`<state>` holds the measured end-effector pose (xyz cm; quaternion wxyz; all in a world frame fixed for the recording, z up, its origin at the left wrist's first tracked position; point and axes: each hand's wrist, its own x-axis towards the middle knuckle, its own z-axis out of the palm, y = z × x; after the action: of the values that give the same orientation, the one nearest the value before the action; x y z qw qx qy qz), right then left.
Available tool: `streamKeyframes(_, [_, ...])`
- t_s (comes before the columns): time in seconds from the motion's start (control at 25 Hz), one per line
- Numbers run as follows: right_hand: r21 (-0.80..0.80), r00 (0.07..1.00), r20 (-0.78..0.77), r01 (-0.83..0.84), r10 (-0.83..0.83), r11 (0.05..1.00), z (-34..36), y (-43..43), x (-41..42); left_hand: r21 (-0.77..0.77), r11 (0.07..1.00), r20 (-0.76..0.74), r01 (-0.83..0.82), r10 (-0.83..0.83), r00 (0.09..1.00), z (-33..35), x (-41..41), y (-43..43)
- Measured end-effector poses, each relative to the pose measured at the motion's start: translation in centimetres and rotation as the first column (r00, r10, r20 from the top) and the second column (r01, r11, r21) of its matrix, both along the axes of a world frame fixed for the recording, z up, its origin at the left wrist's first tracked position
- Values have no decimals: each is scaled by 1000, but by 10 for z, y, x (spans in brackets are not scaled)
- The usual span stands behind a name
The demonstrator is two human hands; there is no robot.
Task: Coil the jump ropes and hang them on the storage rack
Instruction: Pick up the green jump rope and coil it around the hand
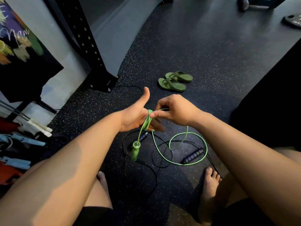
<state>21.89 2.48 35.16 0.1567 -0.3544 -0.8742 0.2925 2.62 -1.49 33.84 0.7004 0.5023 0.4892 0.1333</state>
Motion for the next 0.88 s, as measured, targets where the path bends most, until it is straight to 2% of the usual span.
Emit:
streamKeyframes(0.12, [-15,996,-86,17,-19,1000,-4,1,3,-98,982,37,160,-157,987,7,0,-4])
streamKeyframes(0.2, [-65,988,-148,38,-47,997,-7,3,5,-113,972,117,204,-191,975,14,0,-6])
streamKeyframes(0.28, [-147,980,-172,71,-96,987,-12,3,4,-85,988,215,125,-105,971,20,-1,-8])
streamKeyframes(0.44, [-338,977,-117,130,-179,932,-27,-3,-4,-84,984,374,-155,176,911,28,-4,-10])
streamKeyframes(0.6, [-476,982,-79,115,-173,872,-42,-5,-8,-138,898,548,-417,420,723,28,-10,-5])
streamKeyframes(0.68, [-482,989,-54,94,-137,871,-46,-6,-9,-139,853,580,-503,482,657,24,-13,-2])
streamKeyframes(0.88, [-526,991,84,129,-100,841,-42,-3,-10,-39,779,529,-626,548,648,19,-12,4])
